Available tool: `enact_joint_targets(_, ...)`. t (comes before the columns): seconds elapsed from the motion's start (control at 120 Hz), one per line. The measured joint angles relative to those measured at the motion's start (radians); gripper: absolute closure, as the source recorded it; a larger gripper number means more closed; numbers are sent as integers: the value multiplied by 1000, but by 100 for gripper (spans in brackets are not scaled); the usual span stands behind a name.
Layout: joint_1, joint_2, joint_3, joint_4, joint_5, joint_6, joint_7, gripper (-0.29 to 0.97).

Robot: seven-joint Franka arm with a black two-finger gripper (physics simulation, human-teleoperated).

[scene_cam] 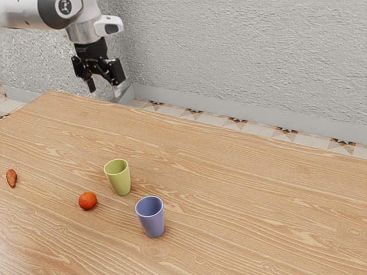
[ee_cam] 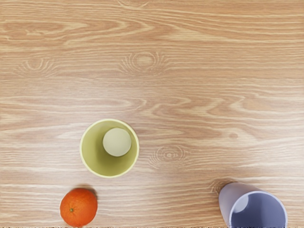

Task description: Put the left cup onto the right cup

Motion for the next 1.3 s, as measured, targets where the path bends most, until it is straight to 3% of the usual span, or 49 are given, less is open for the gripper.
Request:
enact_joint_targets(0.5, 3, 40, 2, -62, 0, 27, 7, 2)
enact_joint_targets(1.05, 1, 90, 3, -281, -1, 259, 10, 2)
enact_joint_targets(1.3, 1, 157, 3, -310, -1, 341, 10, 2)
